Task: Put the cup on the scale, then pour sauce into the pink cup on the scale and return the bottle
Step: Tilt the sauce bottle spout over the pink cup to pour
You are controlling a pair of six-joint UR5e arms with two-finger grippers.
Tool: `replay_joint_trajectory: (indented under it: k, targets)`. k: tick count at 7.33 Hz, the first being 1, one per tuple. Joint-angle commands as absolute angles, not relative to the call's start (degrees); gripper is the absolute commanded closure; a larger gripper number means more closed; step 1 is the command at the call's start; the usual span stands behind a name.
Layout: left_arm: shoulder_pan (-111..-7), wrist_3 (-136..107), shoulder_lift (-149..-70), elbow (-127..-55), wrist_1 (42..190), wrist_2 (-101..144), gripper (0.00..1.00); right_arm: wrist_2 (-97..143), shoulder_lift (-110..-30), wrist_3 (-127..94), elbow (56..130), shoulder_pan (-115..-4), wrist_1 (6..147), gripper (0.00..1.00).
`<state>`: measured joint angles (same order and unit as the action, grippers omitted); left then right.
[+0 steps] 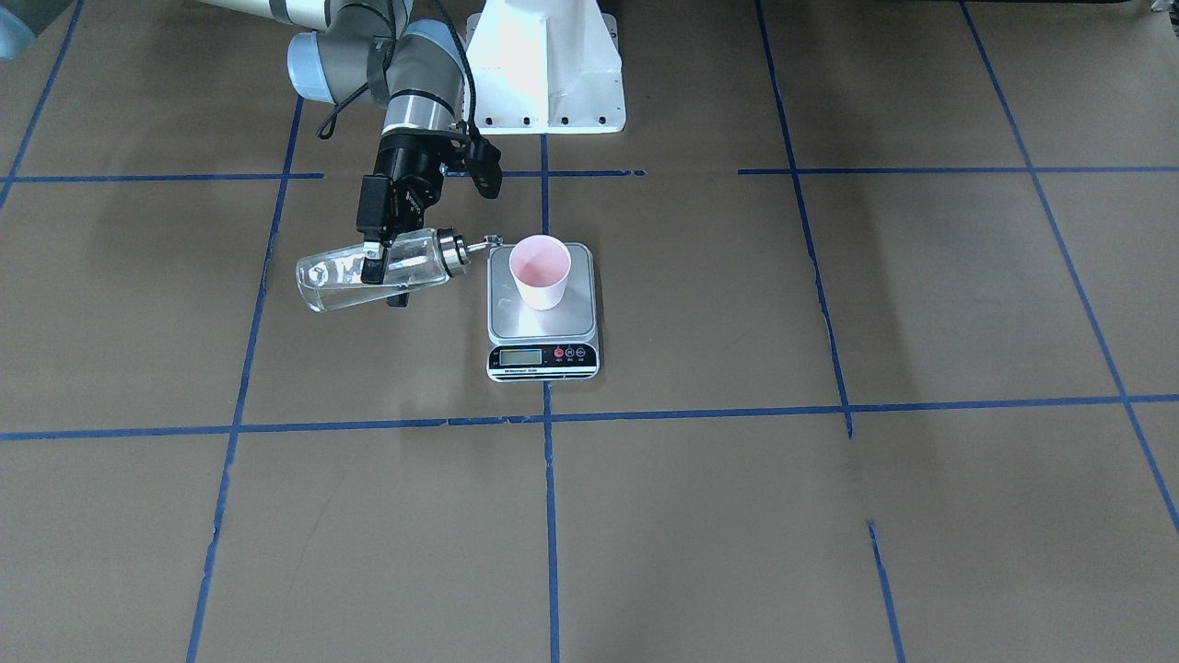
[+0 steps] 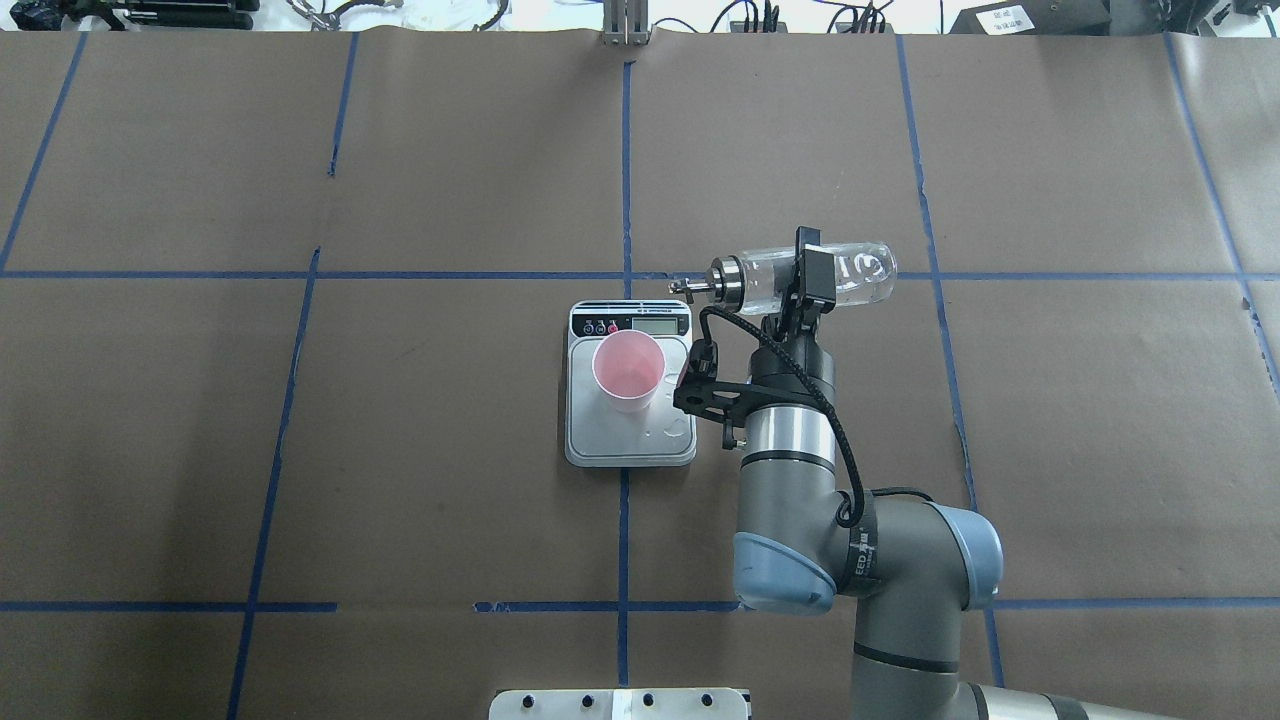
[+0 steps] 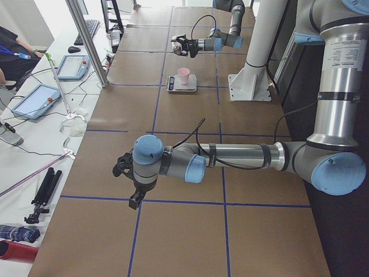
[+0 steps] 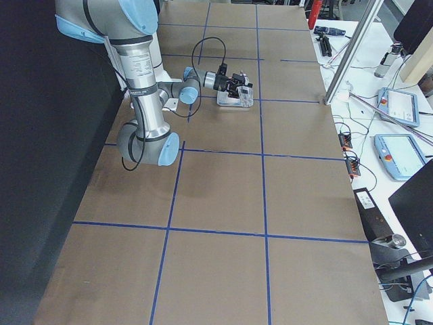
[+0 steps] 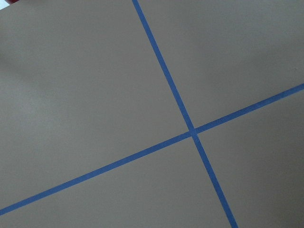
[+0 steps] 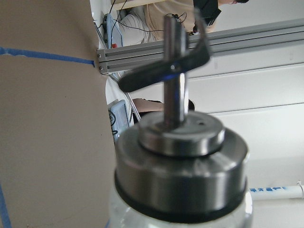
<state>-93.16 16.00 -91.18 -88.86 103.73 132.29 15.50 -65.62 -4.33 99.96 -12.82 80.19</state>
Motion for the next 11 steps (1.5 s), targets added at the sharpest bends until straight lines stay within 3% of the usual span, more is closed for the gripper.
replay_joint_trajectory:
  k: [1,11]
  targets:
    - [-93.16,16.00,-91.23,-88.94,103.71,132.28,0.00,12.58,-65.57,-0.46,99.23,-11.61,80.68,1.00]
    - [-93.16,16.00,-91.40,-88.95,103.80,132.28,0.00,8.88,-64.86,3.52,97.65,-10.90,80.60,1.00]
